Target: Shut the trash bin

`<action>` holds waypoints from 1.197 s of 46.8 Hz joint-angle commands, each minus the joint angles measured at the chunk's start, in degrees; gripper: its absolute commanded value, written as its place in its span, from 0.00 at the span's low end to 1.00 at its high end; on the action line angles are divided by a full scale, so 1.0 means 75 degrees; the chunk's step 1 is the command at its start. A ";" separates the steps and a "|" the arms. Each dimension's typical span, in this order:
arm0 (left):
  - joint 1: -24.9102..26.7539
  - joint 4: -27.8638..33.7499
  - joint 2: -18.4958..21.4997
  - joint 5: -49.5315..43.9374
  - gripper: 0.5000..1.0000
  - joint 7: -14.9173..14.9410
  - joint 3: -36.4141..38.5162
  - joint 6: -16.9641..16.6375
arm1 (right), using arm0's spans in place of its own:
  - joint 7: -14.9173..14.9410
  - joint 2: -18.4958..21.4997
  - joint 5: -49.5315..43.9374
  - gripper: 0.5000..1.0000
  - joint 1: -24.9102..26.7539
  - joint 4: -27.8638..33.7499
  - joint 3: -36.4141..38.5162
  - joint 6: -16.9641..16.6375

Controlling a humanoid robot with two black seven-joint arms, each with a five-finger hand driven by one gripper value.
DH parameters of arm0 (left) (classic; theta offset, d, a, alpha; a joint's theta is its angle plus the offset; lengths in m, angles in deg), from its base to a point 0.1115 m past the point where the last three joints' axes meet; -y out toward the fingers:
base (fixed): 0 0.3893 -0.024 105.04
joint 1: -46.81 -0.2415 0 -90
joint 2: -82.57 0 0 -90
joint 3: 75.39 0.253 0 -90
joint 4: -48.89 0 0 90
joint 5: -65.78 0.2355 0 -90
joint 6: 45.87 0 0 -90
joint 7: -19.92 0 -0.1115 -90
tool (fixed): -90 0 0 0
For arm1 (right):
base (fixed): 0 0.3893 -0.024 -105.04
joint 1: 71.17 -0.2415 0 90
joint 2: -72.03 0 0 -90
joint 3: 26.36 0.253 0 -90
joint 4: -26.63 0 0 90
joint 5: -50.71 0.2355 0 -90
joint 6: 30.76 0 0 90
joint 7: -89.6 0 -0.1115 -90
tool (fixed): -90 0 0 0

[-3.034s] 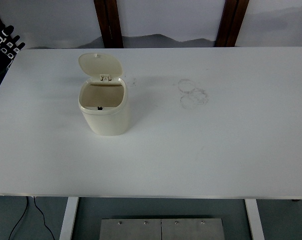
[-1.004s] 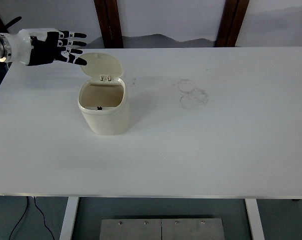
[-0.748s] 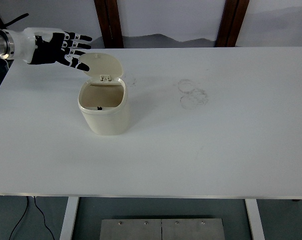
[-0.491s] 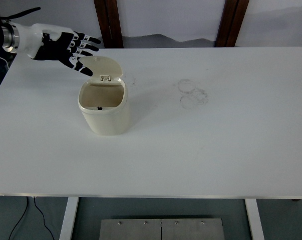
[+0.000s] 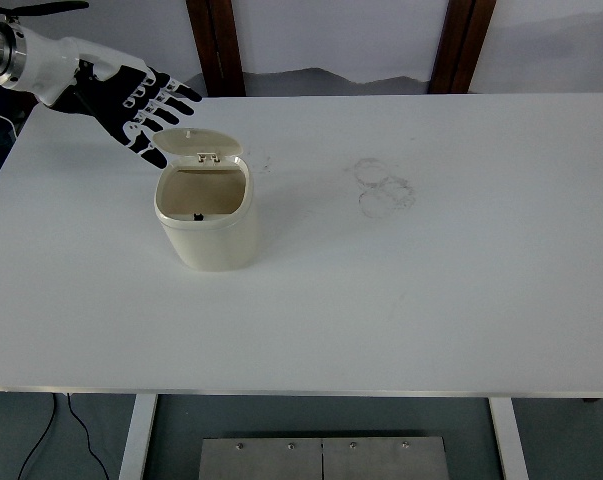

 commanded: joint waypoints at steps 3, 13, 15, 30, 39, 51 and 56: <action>0.0000 0.0001 -0.0074 0.0133 1.00 0.0000 0.0002 0.0050 | -0.0005 0.0000 -0.0004 0.99 0.0001 -0.0002 0.0000 -0.0002; -0.0035 -0.0011 -0.0378 0.0145 1.00 0.0000 0.0014 0.0062 | -0.0005 0.0000 0.0007 0.99 0.0001 -0.0002 0.0000 -0.0002; -0.0035 -0.0011 -0.0437 0.0145 1.00 0.0000 0.0014 0.0062 | -0.0005 0.0000 0.0007 0.99 0.0001 -0.0002 0.0000 -0.0002; 0.0012 0.0001 -0.0555 0.0309 1.00 0.0000 0.0366 0.0240 | -0.0017 0.0000 0.0007 0.99 0.0001 -0.0002 0.0000 -0.0002; 0.0094 0.0001 -0.0555 0.0532 1.00 0.0000 0.0377 0.0240 | -0.0017 0.0000 0.0007 0.99 -0.0010 -0.0002 0.0000 -0.0002; 0.0094 0.0001 -0.0777 0.0637 1.00 0.0000 0.0401 0.0240 | -0.0017 0.0000 -0.0004 0.99 -0.0022 -0.0002 0.0000 -0.0002; 0.0094 0.0001 -0.0918 0.0637 1.00 0.0000 0.0401 0.0240 | -0.0017 0.0000 0.0007 0.99 -0.0022 -0.0002 0.0000 -0.0002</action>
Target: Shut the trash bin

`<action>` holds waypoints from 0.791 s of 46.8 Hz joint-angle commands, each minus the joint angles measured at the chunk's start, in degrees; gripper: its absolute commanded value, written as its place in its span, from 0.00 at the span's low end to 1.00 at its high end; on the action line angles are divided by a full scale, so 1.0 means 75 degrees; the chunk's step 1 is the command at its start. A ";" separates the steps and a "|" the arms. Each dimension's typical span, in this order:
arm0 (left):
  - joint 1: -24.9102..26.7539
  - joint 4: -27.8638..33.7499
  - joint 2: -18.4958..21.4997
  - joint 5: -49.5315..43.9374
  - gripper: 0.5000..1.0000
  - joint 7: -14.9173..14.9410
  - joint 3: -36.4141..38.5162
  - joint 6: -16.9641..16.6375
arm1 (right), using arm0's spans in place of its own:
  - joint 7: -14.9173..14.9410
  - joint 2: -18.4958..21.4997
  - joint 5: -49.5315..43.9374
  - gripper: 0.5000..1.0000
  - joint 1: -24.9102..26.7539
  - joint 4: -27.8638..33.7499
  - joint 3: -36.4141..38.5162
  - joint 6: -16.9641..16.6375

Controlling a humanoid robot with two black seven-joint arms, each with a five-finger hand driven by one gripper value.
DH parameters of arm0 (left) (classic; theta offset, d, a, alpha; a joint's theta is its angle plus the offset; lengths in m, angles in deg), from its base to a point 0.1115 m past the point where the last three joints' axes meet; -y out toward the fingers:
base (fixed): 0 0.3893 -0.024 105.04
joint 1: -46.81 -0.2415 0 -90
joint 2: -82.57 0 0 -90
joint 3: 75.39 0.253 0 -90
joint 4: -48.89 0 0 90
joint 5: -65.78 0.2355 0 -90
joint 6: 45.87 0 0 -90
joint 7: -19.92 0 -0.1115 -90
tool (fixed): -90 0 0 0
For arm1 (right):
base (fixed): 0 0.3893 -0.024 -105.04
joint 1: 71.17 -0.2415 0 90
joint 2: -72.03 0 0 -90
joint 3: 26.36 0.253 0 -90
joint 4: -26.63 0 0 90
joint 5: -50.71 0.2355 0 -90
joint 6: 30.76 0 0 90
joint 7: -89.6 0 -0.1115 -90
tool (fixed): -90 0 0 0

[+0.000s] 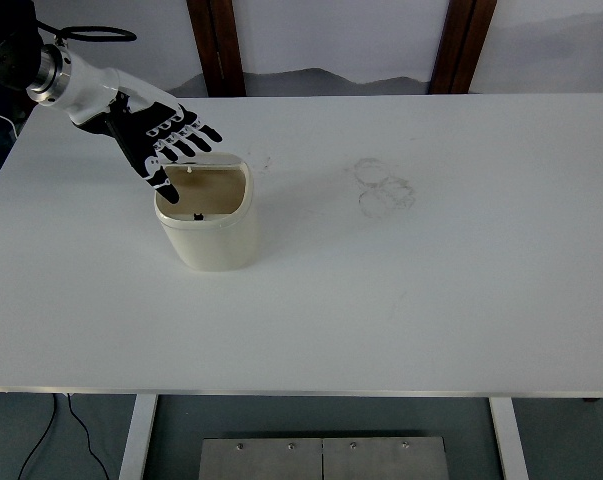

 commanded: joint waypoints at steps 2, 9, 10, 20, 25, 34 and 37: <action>0.0000 -0.0001 -0.0134 0.0000 1.00 0.0000 0.0000 -0.0001 | 0.0003 0.0000 0.0006 0.99 -0.0001 -0.0001 0.0000 0.0003; 0.0000 0.0011 -0.0204 0.0000 1.00 0.0000 0.0011 -0.0001 | 0.0003 0.0000 0.0006 0.99 -0.0001 -0.0001 0.0000 0.0003; 0.0000 0.0023 -0.0205 0.0000 1.00 0.0000 0.0000 -0.0001 | 0.0003 0.0000 -0.0005 0.99 -0.0001 -0.0001 0.0000 0.0003; 0.0128 0.0304 -0.0205 0.0012 1.00 0.0000 0.0222 -0.0001 | 0.0003 0.0000 -0.0005 0.99 -0.0001 -0.0001 0.0000 0.0003; 0.0211 0.0421 -0.0170 0.0012 1.00 0.0000 0.0281 -0.0001 | 0.0003 0.0000 -0.0005 0.99 -0.0024 -0.0001 0.0000 0.0003; 0.0234 0.0515 -0.0123 0.0012 1.00 0.0000 0.0363 -0.0001 | 0.0003 0.0000 -0.0005 0.99 -0.0059 -0.0001 0.0000 0.0003; 0.0246 0.0550 -0.0111 0.0012 1.00 0.0000 0.0456 -0.0001 | 0.0003 0.0000 -0.0005 0.99 -0.0059 -0.0001 0.0000 0.0003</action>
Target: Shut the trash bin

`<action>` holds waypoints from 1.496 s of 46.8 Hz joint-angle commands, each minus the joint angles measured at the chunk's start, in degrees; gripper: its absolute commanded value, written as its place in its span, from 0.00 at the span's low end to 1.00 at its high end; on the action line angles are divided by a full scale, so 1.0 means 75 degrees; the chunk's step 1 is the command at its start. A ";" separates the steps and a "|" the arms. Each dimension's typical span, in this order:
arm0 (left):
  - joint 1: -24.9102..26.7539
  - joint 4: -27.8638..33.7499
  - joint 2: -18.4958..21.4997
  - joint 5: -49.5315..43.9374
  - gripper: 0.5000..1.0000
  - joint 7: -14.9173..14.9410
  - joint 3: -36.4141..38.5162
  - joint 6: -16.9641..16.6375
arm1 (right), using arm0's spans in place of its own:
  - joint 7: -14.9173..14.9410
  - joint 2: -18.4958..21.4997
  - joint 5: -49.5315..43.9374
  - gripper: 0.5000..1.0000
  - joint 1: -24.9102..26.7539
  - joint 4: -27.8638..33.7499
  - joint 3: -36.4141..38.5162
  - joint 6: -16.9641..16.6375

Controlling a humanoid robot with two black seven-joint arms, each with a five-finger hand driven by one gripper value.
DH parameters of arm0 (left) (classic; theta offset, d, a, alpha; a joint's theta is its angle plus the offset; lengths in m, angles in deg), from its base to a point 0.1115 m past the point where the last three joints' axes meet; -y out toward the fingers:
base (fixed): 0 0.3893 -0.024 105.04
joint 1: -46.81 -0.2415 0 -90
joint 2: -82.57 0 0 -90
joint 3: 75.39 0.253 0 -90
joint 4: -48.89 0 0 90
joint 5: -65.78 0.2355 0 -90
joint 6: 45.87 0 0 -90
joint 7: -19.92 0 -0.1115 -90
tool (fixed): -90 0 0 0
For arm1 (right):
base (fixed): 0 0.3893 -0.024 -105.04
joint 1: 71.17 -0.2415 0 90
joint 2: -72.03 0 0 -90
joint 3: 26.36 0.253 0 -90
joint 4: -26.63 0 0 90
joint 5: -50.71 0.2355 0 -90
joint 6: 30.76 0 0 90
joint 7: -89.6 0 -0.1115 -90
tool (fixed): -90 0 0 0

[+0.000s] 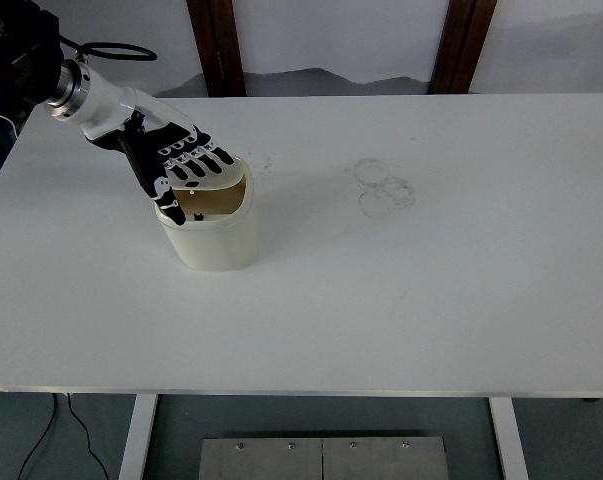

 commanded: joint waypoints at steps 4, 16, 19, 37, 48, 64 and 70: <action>-0.0001 0.0076 0.0038 0.0000 1.00 0.0000 0.0112 0.0000 | 0.0000 0.0000 0.0000 0.99 0.0000 -0.0004 0.0000 -0.0001; -0.0013 0.0076 0.0061 0.0000 1.00 0.0000 0.0136 0.0000 | 0.0000 0.0000 -0.0011 0.99 0.0000 -0.0004 0.0000 -0.0001; -0.0013 0.0076 0.0049 0.0000 1.00 0.0000 0.0136 0.0000 | 0.0000 0.0000 0.0001 0.99 0.0000 0.0008 0.0000 -0.0001; -0.0142 0.0076 0.0038 0.0000 1.00 0.0000 0.0183 0.0000 | 0.0000 0.0000 0.0001 0.99 0.0000 -0.0004 0.0000 -0.0001; -0.0223 0.0076 0.0038 0.0000 1.00 0.0000 0.0195 0.0000 | 0.0000 0.0000 0.0001 0.99 0.0000 0.0008 0.0000 -0.0001; -0.0376 0.0076 0.0038 0.0000 1.00 0.0000 0.0195 0.0000 | 0.0000 0.0000 0.0001 0.99 0.0000 0.0008 0.0000 -0.0001; -0.0388 0.0088 0.0038 0.0000 1.00 0.0000 0.0195 0.0000 | 0.0000 0.0000 0.0001 0.99 0.0000 0.0008 0.0000 -0.0001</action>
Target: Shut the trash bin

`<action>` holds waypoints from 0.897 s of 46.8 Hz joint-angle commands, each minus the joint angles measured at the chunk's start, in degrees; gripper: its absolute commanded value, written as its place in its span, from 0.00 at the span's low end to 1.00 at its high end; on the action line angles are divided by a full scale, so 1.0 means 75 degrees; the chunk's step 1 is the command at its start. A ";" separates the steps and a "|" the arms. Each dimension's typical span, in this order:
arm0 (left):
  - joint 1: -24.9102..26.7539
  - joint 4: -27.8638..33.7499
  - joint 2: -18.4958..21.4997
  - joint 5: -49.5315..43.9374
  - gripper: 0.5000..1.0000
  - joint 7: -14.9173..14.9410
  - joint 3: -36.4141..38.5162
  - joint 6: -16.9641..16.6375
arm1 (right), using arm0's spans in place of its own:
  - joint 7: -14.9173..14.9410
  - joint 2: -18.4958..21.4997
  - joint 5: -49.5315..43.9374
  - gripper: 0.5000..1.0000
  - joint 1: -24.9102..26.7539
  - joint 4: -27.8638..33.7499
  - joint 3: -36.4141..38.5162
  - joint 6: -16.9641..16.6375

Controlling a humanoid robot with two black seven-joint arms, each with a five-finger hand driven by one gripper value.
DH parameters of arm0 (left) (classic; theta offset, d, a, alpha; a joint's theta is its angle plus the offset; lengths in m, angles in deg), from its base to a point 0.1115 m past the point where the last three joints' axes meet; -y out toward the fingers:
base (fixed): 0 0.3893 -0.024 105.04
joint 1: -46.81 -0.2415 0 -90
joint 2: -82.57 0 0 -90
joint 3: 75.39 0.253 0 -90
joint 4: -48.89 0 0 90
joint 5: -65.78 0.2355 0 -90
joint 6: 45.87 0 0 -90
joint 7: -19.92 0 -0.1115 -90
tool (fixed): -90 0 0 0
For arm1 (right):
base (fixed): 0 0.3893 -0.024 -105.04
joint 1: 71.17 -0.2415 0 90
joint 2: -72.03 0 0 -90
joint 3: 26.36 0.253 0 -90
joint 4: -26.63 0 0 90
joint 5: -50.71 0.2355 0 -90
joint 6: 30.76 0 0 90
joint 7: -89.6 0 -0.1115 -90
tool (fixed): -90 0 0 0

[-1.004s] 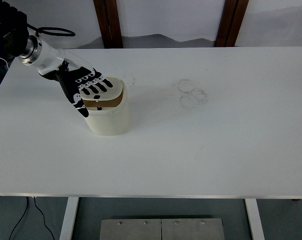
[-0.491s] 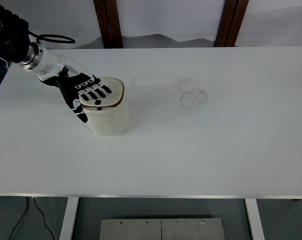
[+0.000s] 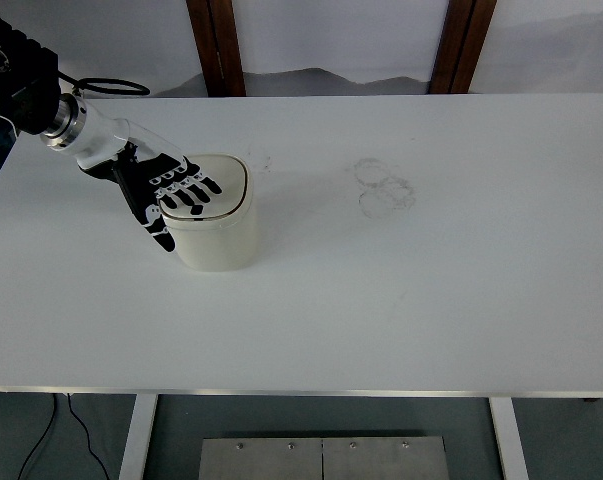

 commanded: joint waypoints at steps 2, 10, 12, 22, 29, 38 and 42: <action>-0.0024 0.0000 0.0000 0.0000 1.00 0.0000 0.0000 0.0002 | -0.0001 0.0000 0.0000 0.99 0.0000 0.0000 0.0000 0.0001; -0.0048 0.0000 0.0000 0.0000 1.00 0.0000 0.0000 0.0002 | -0.0001 0.0000 0.0000 0.99 0.0000 0.0000 0.0000 0.0001; -0.0048 0.0000 0.0000 0.0000 1.00 0.0000 0.0000 0.0002 | -0.0001 0.0000 0.0000 0.99 0.0000 0.0000 0.0000 0.0001; -0.0060 0.0000 0.0000 0.0000 1.00 0.0000 0.0000 0.0002 | -0.0001 0.0000 0.0000 0.99 0.0000 0.0000 0.0000 0.0001; -0.0071 0.0000 0.0012 0.0000 1.00 0.0000 0.0000 0.0002 | -0.0001 0.0000 0.0000 0.99 0.0000 0.0000 0.0000 0.0001; -0.0071 0.0000 0.0012 0.0000 1.00 0.0000 0.0000 0.0002 | -0.0001 0.0000 0.0000 0.99 0.0000 0.0000 0.0000 0.0001; -0.0071 0.0000 0.0012 0.0000 1.00 0.0000 0.0000 0.0002 | -0.0001 0.0000 0.0000 0.99 0.0000 0.0000 0.0000 0.0001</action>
